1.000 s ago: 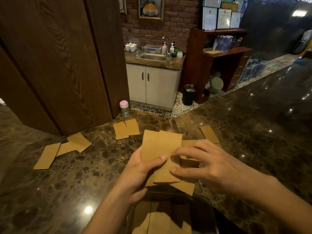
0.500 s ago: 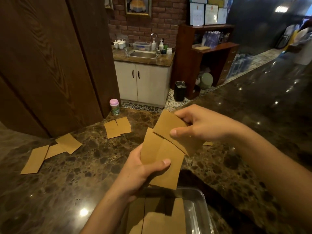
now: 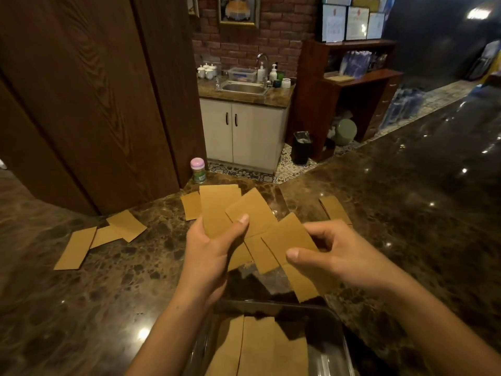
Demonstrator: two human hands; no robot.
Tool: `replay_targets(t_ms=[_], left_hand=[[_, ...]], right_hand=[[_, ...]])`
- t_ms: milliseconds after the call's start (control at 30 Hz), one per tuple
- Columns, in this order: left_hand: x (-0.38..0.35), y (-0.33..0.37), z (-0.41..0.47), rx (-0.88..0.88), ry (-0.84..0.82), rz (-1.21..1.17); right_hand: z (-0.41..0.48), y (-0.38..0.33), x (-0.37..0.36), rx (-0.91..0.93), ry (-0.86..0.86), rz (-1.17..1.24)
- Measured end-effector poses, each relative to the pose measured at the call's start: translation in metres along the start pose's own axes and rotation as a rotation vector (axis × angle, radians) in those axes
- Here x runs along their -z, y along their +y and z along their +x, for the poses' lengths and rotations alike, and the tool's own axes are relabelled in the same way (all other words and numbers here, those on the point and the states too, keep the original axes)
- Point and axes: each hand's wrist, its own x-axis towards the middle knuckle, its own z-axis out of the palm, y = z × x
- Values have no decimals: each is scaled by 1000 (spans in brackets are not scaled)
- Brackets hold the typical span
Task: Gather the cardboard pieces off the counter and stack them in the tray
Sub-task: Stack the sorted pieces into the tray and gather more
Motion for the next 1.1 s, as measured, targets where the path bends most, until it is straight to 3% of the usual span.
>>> replay_targets(t_ms=[133, 267, 400, 500, 700, 767, 1000, 1100], left_hand=[[-5, -3, -2, -13, -92, 109], [-15, -5, -5, 11, -161, 72], [-13, -2, -11, 121, -261, -83], [-7, -2, -10, 85, -255, -44], [-7, -4, -8, -13, -184, 17], [-6, -5, -8, -19, -193, 47], [-3, -4, -10, 33, -257, 167], [-5, -3, -11, 33, -226, 76]], right_hand=[[12, -3, 10, 24, 140, 176], [26, 1, -16, 29, 184, 308], [27, 5, -36, -31, 387, 615], [21, 8, -41, -48, 505, 774], [10, 9, -38, 24, 383, 892], [10, 5, -23, 56, 303, 847], [26, -21, 35, -29, 66, 206], [31, -26, 33, -11, 189, 238]])
